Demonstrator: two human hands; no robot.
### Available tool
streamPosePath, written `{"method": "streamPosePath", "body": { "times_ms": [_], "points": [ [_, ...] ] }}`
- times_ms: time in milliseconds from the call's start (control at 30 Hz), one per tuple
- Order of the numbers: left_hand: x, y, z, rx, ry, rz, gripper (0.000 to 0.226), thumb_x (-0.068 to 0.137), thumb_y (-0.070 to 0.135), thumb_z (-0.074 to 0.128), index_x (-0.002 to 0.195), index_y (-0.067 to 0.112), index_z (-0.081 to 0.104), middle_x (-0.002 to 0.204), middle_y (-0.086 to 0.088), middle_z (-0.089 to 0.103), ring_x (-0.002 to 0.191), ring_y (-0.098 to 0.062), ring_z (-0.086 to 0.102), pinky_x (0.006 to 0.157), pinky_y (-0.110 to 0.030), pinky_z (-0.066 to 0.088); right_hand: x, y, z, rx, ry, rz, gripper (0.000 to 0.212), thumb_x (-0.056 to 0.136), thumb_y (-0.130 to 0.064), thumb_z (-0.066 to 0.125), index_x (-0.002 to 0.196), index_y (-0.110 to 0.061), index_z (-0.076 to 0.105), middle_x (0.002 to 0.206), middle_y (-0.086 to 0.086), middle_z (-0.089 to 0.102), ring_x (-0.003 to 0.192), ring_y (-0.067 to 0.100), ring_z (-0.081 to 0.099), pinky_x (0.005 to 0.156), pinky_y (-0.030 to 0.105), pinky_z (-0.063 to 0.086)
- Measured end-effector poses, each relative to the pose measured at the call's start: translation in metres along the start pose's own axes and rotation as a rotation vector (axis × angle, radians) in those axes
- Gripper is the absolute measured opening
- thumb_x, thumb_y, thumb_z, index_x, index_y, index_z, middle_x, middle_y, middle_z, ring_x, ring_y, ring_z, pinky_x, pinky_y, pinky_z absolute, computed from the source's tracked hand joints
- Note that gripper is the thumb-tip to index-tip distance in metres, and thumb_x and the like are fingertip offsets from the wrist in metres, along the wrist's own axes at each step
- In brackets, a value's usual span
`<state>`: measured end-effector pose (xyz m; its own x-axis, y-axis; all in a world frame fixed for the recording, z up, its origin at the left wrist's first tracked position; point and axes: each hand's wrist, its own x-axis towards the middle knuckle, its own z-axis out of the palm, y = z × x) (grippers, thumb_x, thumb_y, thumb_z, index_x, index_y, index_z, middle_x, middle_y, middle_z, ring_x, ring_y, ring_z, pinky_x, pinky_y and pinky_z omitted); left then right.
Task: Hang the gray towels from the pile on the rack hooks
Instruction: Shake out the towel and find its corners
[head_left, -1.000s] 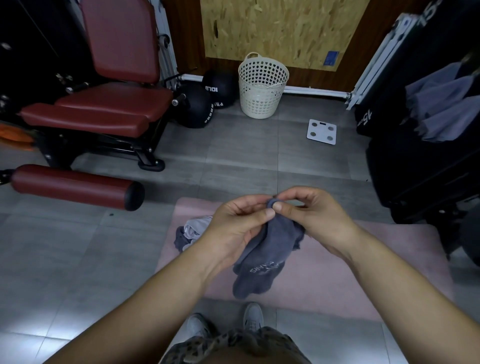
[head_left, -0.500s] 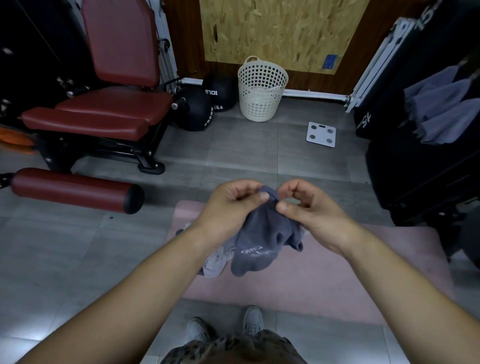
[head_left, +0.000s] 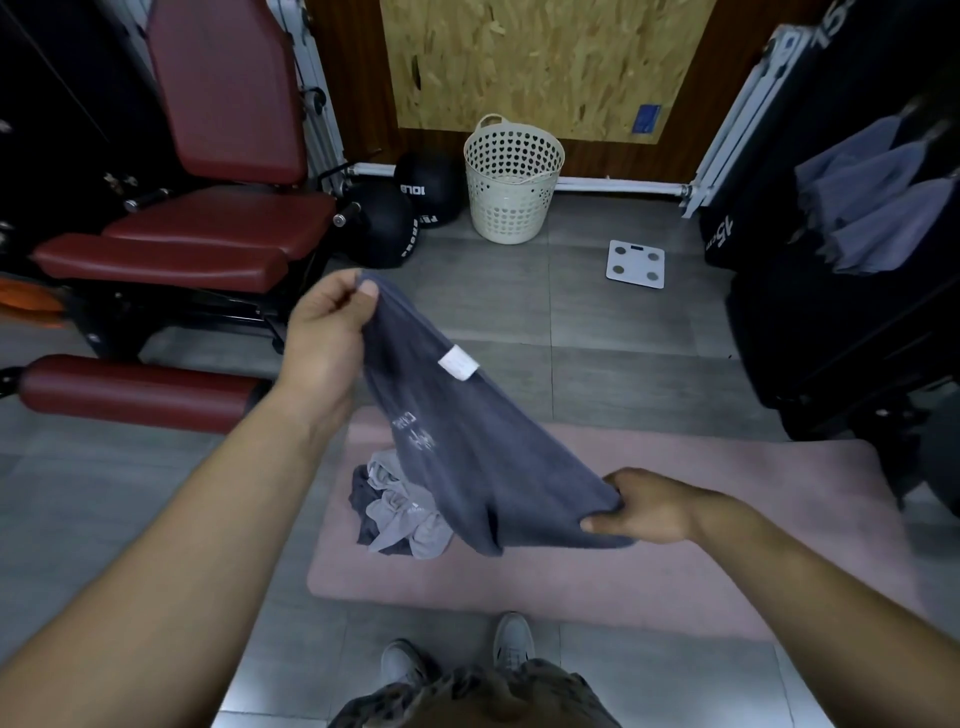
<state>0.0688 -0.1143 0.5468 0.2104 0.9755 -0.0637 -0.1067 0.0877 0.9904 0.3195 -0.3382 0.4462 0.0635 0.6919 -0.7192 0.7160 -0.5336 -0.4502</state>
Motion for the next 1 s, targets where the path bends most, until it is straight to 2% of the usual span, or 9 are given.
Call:
{"method": "streamPosePath", "body": {
  "times_ms": [133,233,333,433,533,667,833,933,1000],
  "points": [
    [0.010,-0.013,-0.020,0.114,0.095,0.041,0.021,0.102,0.012,0.052,0.087,0.023,0.062,0.083,0.002,0.060,0.075,-0.009,0.052,0.068,-0.021,0.046,0.005,0.032,0.006,-0.234,0.068,0.104,0.037,0.086,-0.060,0.058,0.115,-0.035,0.057,0.117,-0.005,0.065,0.104,0.018,0.061,0.089,0.030,0.050],
    [0.015,-0.025,-0.036,0.138,0.199,0.004,0.022,0.102,0.013,0.051,0.085,0.023,0.060,0.080,0.004,0.059,0.071,-0.007,0.052,0.060,-0.016,0.047,0.003,0.040,0.002,-0.562,0.253,0.097,0.036,0.096,-0.051,0.046,0.123,-0.030,0.057,0.121,0.005,0.058,0.116,0.027,0.048,0.100,0.034,0.036],
    [0.017,-0.040,-0.047,0.134,0.249,-0.059,0.022,0.102,0.015,0.052,0.084,0.023,0.061,0.084,0.000,0.061,0.076,-0.011,0.054,0.066,-0.022,0.048,-0.001,0.037,-0.005,-0.776,0.384,0.054,0.032,0.099,-0.050,0.041,0.117,-0.032,0.061,0.117,-0.009,0.058,0.118,0.021,0.041,0.096,0.034,0.025],
    [0.014,-0.053,-0.048,0.104,0.318,-0.156,0.024,0.104,0.015,0.049,0.082,0.023,0.056,0.080,0.003,0.058,0.071,-0.008,0.054,0.061,-0.020,0.049,-0.001,0.040,-0.012,-0.839,0.416,0.164,0.025,0.101,-0.043,0.039,0.109,-0.033,0.061,0.111,-0.014,0.065,0.111,0.019,0.044,0.083,0.036,0.020],
    [0.009,-0.066,-0.045,0.039,0.378,-0.232,0.026,0.105,0.014,0.049,0.081,0.024,0.053,0.079,0.004,0.056,0.072,-0.008,0.054,0.064,-0.021,0.053,0.001,0.048,-0.010,-0.825,0.516,0.242,0.024,0.102,-0.038,0.041,0.107,-0.032,0.063,0.106,-0.009,0.070,0.107,0.021,0.053,0.086,0.035,0.027],
    [0.004,-0.075,-0.051,-0.062,0.461,-0.333,0.027,0.104,0.013,0.050,0.079,0.024,0.049,0.080,0.006,0.053,0.073,-0.007,0.052,0.072,-0.029,0.051,-0.001,0.063,-0.007,-0.508,0.844,0.024,0.011,0.087,-0.025,0.075,0.080,-0.016,0.074,0.083,0.006,0.067,0.084,0.033,0.059,0.074,0.036,0.043],
    [0.006,-0.080,-0.062,-0.062,0.470,-0.352,0.025,0.101,0.011,0.056,0.079,0.023,0.052,0.077,0.007,0.054,0.067,-0.006,0.049,0.068,-0.025,0.044,-0.010,0.071,-0.008,-0.345,0.839,-0.174,0.015,0.080,-0.012,0.082,0.072,-0.009,0.070,0.086,0.007,0.057,0.080,0.034,0.058,0.067,0.034,0.048],
    [0.010,-0.082,-0.067,-0.086,0.494,-0.361,0.025,0.101,0.013,0.055,0.079,0.024,0.051,0.075,0.007,0.052,0.062,-0.006,0.046,0.063,-0.024,0.042,-0.014,0.064,-0.009,-0.304,0.825,-0.174,0.019,0.080,-0.018,0.081,0.069,-0.011,0.067,0.090,0.004,0.047,0.083,0.028,0.052,0.068,0.035,0.048],
    [0.013,-0.084,-0.072,-0.102,0.511,-0.359,0.025,0.100,0.012,0.055,0.079,0.024,0.051,0.073,0.007,0.051,0.060,-0.007,0.043,0.063,-0.026,0.041,-0.015,0.059,-0.014,-0.302,0.729,-0.145,0.022,0.081,-0.025,0.081,0.067,-0.016,0.067,0.090,0.001,0.047,0.087,0.027,0.052,0.075,0.034,0.047]
  ]
}}
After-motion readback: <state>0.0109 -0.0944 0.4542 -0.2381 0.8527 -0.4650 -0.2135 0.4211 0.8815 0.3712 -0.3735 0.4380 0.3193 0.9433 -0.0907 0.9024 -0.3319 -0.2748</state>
